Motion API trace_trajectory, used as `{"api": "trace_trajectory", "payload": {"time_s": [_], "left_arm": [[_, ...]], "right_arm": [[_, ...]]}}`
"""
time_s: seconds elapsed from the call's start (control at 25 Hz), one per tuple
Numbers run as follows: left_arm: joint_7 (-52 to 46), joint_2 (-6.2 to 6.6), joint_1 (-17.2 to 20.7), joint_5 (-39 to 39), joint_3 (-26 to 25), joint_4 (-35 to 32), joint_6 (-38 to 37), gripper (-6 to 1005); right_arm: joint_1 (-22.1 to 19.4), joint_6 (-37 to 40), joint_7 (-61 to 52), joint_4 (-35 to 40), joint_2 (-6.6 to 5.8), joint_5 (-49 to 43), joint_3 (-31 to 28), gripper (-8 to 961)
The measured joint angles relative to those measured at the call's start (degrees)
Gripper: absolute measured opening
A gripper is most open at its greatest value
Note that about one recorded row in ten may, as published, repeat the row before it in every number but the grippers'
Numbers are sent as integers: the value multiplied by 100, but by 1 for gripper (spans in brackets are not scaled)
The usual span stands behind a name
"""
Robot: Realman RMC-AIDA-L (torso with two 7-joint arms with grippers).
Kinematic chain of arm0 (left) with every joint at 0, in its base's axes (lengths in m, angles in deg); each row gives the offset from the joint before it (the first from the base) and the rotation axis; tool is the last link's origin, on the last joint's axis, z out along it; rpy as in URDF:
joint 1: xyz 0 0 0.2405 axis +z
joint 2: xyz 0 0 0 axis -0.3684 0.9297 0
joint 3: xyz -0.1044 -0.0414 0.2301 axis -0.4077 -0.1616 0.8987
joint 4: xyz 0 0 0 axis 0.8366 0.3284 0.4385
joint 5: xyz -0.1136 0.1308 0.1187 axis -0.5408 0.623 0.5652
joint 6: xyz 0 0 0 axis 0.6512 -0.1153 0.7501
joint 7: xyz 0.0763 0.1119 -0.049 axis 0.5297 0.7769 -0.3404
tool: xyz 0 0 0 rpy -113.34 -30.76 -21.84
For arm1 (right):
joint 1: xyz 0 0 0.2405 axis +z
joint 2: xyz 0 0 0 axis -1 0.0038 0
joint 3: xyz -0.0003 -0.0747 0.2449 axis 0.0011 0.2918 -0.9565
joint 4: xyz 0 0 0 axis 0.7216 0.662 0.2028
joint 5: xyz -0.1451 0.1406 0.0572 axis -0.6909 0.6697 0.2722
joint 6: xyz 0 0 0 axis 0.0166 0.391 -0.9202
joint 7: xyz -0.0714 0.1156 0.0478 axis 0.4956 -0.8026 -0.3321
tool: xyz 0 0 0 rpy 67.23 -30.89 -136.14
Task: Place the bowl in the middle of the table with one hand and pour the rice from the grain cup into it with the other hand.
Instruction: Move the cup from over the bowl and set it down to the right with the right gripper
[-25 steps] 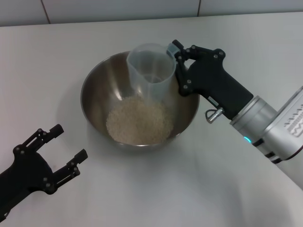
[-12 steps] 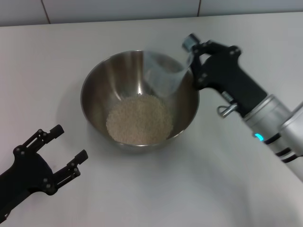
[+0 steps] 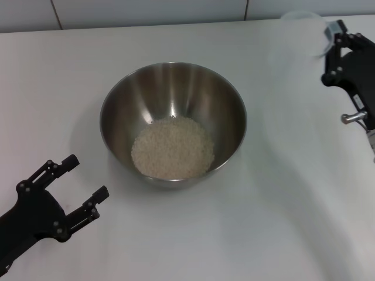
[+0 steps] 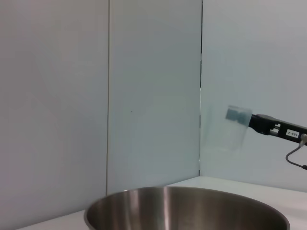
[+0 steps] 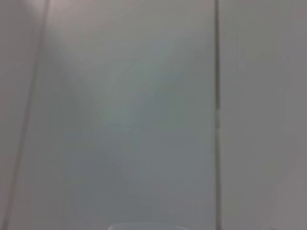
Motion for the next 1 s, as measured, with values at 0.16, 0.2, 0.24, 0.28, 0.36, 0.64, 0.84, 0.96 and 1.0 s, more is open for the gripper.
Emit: {"api": "trace_trajectory", "payload": {"time_s": [0.16, 0.2, 0.24, 0.28, 0.36, 0.64, 0.84, 0.96, 1.0], "left_arm": [[2, 2, -1, 0, 0, 0, -19, 798], [2, 2, -1, 0, 0, 0, -19, 798], [2, 3, -3, 0, 0, 0, -19, 798], [1, 3, -5, 0, 0, 0, -19, 798], [0, 3, -7, 0, 0, 0, -20, 798], [2, 0, -10, -1, 0, 0, -20, 798], [-2, -5, -10, 0, 1, 0, -24, 798], [-6, -6, -9, 0, 10, 0, -32, 798], [-6, -6, -9, 0, 10, 0, -32, 798]], "right_arm": [[41, -126, 10, 181, 12, 0, -153, 68], [41, -126, 10, 181, 12, 0, -153, 70], [43, -130, 14, 178, 15, 0, -139, 71], [43, -130, 14, 178, 15, 0, -139, 73], [51, -132, 15, 167, 16, -3, -122, 77], [158, -701, 15, 155, 18, -33, -109, 89], [260, -1548, 15, 155, 24, -37, -105, 98], [273, -1857, 10, 150, 28, -41, -105, 103], [277, -1948, 4, 149, 30, -43, -105, 105]]}}
